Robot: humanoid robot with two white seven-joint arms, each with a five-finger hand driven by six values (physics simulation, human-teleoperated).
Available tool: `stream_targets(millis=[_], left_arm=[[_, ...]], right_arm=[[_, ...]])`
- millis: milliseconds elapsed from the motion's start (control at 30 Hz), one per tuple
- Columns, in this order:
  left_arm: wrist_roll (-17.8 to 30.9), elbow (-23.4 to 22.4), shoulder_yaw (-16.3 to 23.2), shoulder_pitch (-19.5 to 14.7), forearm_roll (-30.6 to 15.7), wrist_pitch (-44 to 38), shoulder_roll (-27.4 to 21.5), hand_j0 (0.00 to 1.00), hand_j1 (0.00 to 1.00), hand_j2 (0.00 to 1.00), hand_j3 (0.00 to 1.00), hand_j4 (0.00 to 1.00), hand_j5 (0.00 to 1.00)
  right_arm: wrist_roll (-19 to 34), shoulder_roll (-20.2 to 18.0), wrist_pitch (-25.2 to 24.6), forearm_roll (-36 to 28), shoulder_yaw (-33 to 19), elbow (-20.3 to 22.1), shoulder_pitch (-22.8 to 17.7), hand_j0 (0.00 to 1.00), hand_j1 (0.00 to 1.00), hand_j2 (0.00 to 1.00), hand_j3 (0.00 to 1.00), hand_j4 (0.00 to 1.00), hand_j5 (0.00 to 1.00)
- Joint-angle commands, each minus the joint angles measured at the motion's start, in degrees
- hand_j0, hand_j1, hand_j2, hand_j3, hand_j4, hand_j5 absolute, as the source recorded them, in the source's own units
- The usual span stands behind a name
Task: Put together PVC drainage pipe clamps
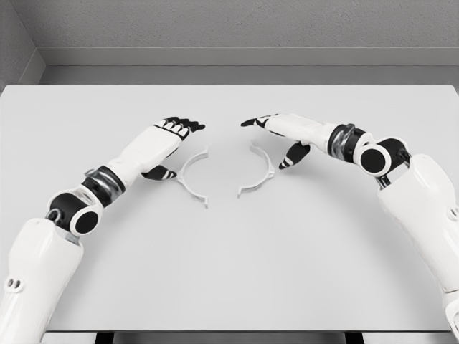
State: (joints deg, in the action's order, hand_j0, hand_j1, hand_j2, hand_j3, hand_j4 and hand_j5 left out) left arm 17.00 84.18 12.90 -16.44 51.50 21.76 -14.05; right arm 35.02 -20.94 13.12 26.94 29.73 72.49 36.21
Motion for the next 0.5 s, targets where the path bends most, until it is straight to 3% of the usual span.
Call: stream_targets(millis=[0, 467], left_arm=[[0.0, 0.1, -0.1, 0.0, -0.2, -0.1, 0.1, 1.0, 1.0, 1.0, 1.0, 1.0, 1.0], [0.0, 0.4, -0.1, 0.8, -0.3, -0.1, -0.2, 1.0, 1.0, 1.0, 1.0, 1.0, 1.0]], right_arm=[[0.0, -0.1, 0.0, -0.1, -0.2, 0.0, 0.2, 1.0, 1.0, 1.0, 1.0, 1.0, 1.0], [0.0, 0.3, 0.3, 0.0, -1.6, -3.3, 3.6, 1.0, 1.0, 1.0, 1.0, 1.0, 1.0]])
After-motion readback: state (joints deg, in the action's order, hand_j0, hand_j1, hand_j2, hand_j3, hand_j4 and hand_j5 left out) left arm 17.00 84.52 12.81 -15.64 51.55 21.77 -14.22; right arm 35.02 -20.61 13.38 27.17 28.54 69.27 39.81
